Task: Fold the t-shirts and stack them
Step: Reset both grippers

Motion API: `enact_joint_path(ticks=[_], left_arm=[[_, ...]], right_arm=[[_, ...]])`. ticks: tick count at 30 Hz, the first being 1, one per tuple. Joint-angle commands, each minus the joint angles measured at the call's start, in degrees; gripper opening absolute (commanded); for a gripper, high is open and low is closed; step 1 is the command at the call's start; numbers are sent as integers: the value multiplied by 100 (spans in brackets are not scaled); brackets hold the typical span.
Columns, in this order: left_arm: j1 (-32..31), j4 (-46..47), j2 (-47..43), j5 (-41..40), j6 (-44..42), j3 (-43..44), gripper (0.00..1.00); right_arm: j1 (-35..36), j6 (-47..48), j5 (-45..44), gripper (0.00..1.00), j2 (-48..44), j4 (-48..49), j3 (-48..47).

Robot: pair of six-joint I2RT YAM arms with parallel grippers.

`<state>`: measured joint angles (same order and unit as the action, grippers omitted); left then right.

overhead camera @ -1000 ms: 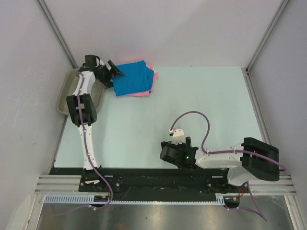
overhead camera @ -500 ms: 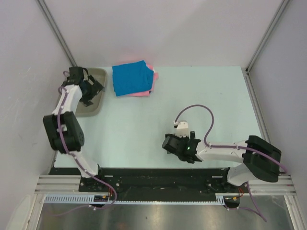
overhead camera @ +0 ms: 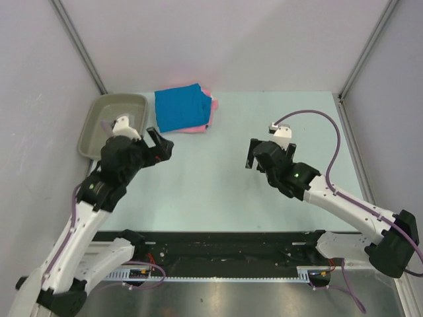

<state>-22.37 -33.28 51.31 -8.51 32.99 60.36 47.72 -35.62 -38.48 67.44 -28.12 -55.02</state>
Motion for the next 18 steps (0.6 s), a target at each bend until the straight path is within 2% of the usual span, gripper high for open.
enact_joint_path(ticks=[1,5,9,13,17,18], left_arm=[[-276,-214,-727,-512,-591,-454,100],[-750,-399,-1157,-871,-812,-752,100],[-945,364,-1895,40,-1110,-1184,100],[-945,953,-1740,752,-1207,-1272,100],[-945,1306,-1422,992,-1216,-1263,100],[-945,1411,-1370,1001,-1225,-1263,100]], right_arm=[[-97,739,-439,100,-170,-80,-482],[-114,1232,-853,100,-117,-44,-693],[-325,1592,-1004,100,-73,8,-922],[-571,1856,-899,100,-143,78,-1194],[-615,2198,-723,100,-214,210,-1589],[-676,2434,-235,100,-179,71,-1721]])
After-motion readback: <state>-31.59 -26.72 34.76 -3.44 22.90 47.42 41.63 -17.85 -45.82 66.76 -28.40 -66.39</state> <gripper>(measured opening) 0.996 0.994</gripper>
